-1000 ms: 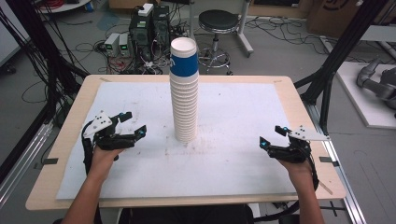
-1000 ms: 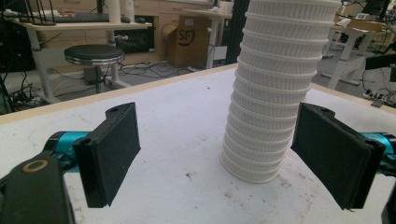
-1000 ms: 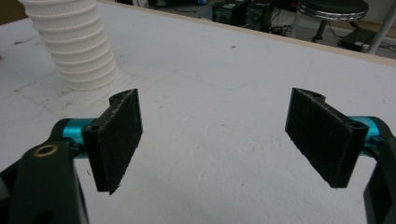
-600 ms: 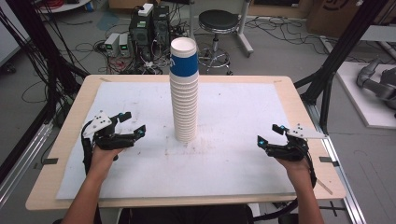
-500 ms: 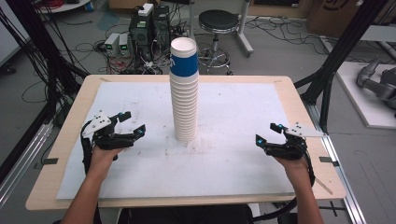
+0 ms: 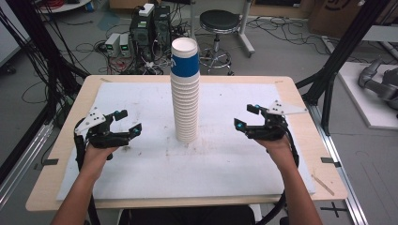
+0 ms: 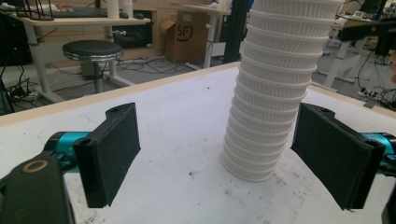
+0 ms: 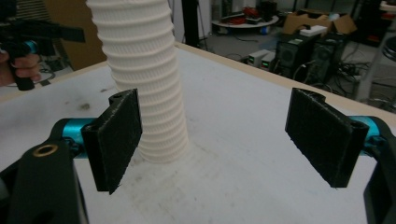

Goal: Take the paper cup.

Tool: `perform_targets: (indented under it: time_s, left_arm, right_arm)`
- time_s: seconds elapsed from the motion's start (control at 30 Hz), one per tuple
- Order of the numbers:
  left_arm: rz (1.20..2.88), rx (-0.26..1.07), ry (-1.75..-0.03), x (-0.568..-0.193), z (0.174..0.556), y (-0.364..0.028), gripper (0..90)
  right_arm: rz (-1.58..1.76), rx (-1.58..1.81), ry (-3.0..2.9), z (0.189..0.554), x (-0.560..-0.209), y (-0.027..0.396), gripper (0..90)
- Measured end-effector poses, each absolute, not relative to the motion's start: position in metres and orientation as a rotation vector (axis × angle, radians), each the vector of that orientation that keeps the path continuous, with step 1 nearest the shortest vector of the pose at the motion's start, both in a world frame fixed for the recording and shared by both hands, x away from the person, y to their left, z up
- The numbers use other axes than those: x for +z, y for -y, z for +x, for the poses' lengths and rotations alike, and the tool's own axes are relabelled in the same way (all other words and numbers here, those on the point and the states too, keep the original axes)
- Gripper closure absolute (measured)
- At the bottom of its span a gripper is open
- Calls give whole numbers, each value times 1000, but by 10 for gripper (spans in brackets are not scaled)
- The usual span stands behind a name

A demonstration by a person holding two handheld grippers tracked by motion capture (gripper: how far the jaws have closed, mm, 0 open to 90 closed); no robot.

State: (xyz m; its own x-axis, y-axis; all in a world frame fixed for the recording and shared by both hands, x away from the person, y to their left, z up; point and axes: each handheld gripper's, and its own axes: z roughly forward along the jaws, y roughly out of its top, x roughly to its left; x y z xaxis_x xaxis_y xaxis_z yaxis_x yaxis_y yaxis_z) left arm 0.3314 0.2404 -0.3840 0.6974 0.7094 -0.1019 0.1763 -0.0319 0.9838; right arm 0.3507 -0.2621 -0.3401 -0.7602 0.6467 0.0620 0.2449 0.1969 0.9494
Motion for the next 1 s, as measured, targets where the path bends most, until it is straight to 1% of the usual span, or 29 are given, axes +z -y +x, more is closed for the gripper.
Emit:
perform_targets:
  time_s: [0.23,0.57,1.0]
  left_arm:
    - [1588,494,-727,-375,334,-240,148]
    - [1614,505,-681,-344,341,-234,148]
    - [1612,507,-710,-332,342,-237,148]
  right_arm:
    - [707,1619,-2173,371,-315,220,190]
    - [551,1706,-2219,396,-279,170,191]
    - [481,1739,-2263,413,-265,140,178]
